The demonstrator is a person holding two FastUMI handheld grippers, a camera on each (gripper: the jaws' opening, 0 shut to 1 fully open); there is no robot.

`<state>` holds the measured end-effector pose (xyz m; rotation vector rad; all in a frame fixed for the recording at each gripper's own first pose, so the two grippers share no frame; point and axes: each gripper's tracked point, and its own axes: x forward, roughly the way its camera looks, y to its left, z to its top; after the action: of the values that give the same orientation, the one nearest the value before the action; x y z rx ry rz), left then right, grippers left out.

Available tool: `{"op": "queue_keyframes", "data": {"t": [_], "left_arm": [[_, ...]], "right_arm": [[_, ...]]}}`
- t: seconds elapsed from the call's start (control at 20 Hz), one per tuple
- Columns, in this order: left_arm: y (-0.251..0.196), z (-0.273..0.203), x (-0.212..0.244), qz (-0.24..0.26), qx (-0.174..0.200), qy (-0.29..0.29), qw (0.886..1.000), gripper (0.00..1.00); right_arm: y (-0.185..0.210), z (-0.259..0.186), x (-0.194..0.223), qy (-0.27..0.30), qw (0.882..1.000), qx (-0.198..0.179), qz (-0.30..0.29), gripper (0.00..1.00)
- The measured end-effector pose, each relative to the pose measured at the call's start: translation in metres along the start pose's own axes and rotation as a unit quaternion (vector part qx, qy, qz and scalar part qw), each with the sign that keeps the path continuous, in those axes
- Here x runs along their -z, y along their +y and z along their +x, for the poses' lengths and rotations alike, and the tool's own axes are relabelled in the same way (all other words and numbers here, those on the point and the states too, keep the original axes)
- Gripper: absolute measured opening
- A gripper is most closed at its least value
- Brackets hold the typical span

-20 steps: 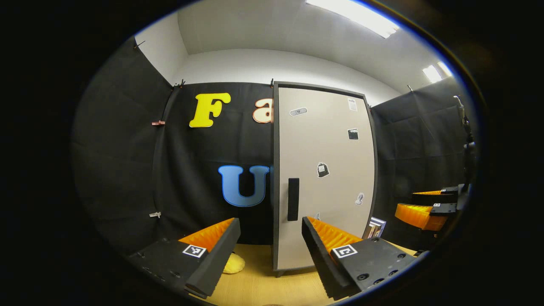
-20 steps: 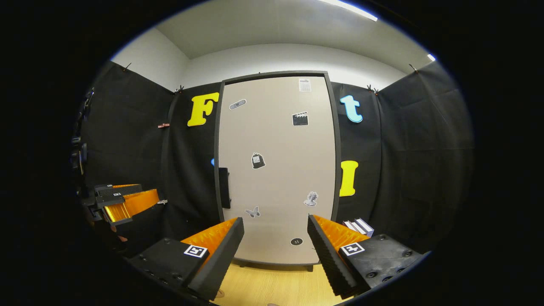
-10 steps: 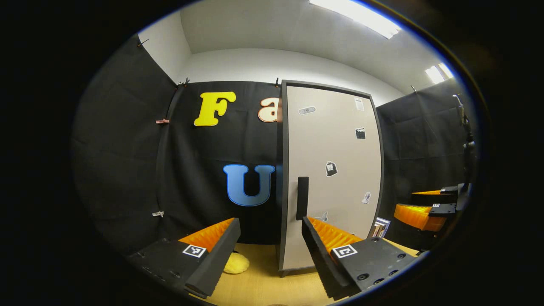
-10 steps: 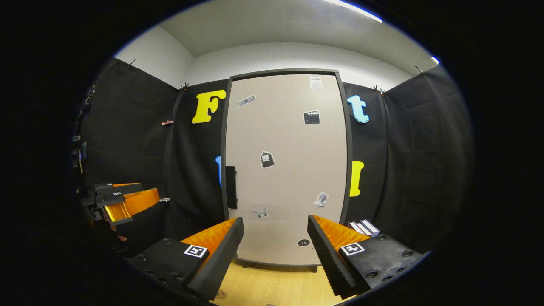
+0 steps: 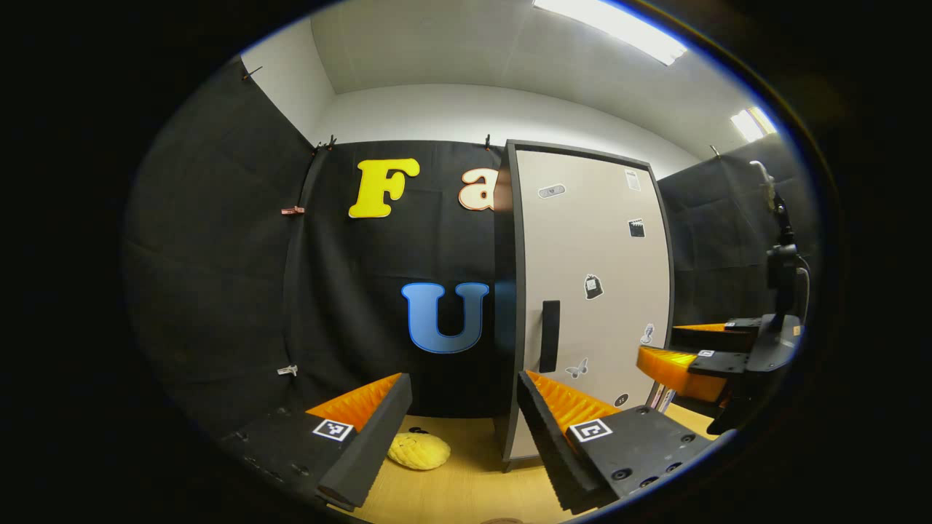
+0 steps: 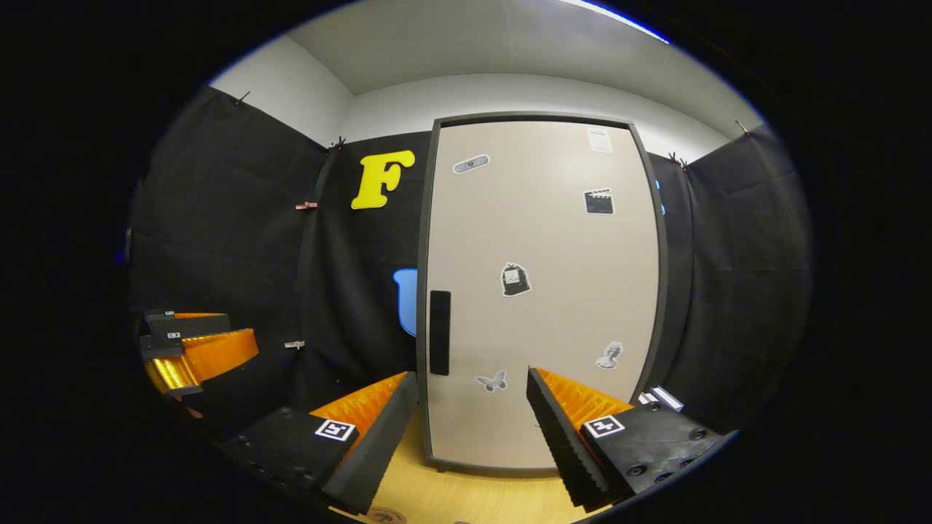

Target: Open the cabinet door with the right hand, grasp the bottle in the cabinet with the left hand and place it on the coaster, then close the cabinet door with the right hand.

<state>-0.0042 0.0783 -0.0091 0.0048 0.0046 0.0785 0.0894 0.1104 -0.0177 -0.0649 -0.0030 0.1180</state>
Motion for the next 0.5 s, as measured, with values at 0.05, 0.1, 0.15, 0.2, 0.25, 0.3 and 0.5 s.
{"op": "queue_keyframes", "data": {"t": [0.05, 0.1, 0.15, 0.2, 0.25, 0.3, 0.5], "left_arm": [[0.006, 0.001, 0.0, 0.002, -0.004, 0.001, 1.0, 0.93], [0.011, 0.002, -0.001, 0.002, -0.005, 0.001, 1.0, 0.92], [0.014, 0.003, -0.002, -0.002, -0.004, 0.001, 1.0, 0.92], [0.016, 0.005, -0.001, -0.006, -0.002, 0.002, 1.0, 0.92], [0.018, 0.006, -0.001, -0.011, 0.0, 0.004, 1.0, 0.92], [0.02, 0.007, 0.001, -0.013, 0.004, 0.005, 1.0, 0.92], [0.027, 0.011, 0.007, -0.009, 0.013, 0.01, 1.0, 0.93]], "right_arm": [[0.008, 0.012, 0.0, -0.004, 1.0, -0.001, 0.001, 0.98], [0.013, 0.022, 0.001, -0.008, 1.0, 0.001, 0.002, 0.97], [0.017, 0.033, 0.003, -0.01, 1.0, 0.005, 0.0, 0.97], [0.02, 0.044, 0.006, -0.009, 1.0, 0.011, -0.002, 0.97], [0.022, 0.055, 0.008, -0.009, 1.0, 0.017, -0.006, 0.97], [0.025, 0.065, 0.011, -0.01, 1.0, 0.023, -0.01, 0.97], [0.039, 0.106, 0.015, -0.013, 0.999, 0.032, -0.02, 0.96]]}}
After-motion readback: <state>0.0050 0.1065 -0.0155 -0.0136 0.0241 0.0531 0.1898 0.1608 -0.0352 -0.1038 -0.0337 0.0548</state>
